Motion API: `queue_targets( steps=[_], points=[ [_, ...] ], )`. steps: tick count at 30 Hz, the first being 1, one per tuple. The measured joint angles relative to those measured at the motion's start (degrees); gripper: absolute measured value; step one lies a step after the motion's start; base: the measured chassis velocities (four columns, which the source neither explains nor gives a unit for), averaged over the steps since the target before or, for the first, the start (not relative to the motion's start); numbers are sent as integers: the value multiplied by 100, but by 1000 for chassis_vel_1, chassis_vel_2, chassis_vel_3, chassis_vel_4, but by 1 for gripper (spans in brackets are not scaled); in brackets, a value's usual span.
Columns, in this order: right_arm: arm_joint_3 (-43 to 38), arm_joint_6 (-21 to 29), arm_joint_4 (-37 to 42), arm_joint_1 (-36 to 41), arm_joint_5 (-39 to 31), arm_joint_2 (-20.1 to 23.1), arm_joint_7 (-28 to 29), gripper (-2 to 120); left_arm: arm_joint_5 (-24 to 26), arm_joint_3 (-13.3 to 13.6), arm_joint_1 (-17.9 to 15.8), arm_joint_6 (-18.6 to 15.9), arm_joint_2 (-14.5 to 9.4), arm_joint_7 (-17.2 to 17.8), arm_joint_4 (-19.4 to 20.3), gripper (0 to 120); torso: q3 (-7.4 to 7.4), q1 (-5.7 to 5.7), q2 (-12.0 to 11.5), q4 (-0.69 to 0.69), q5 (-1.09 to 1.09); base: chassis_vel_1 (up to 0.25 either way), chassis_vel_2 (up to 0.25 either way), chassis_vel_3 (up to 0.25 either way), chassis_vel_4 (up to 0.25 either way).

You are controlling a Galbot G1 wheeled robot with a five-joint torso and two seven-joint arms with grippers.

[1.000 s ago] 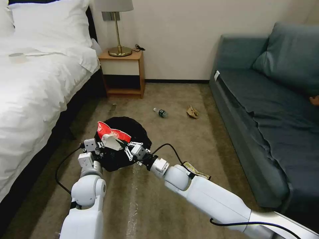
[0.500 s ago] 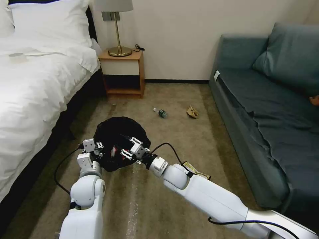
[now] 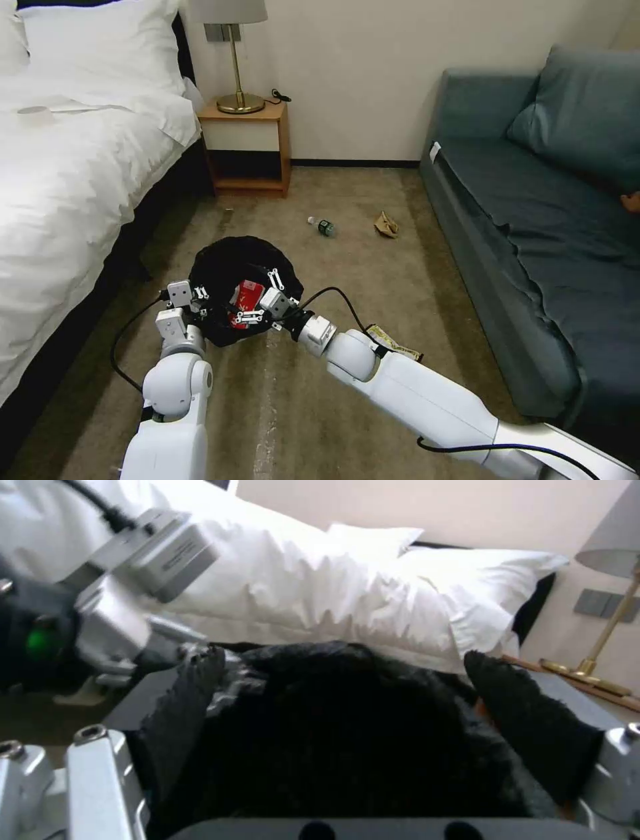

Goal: Pick up the trash bin, then pick up the garbage on the floor and place it into the trash bin.

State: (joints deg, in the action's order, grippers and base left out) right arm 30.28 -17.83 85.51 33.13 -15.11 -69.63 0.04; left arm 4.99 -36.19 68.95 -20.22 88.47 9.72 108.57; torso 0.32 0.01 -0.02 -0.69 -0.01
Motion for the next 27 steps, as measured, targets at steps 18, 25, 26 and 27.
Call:
queue_targets(
  steps=[18,25,26,27],
  points=[
    [-369,31,150,120,-16,466,-62,93,30,-5,-56,-2,11,8,-9,5,0,0,0,0,0,0,0,0,0],
    [-842,21,176,166,-123,869,-149,93,45,-9,-66,-3,4,8,-29,5,0,0,0,0,1,0,0,0,0],
    [-995,21,180,197,-159,956,-169,93,50,-10,-74,-3,-1,8,-37,5,0,0,0,0,1,0,0,0,0],
    [-995,21,180,197,-159,956,-169,93,50,-10,-74,-3,-1,8,-37,5,0,0,0,0,1,0,0,0,0]
  ],
)
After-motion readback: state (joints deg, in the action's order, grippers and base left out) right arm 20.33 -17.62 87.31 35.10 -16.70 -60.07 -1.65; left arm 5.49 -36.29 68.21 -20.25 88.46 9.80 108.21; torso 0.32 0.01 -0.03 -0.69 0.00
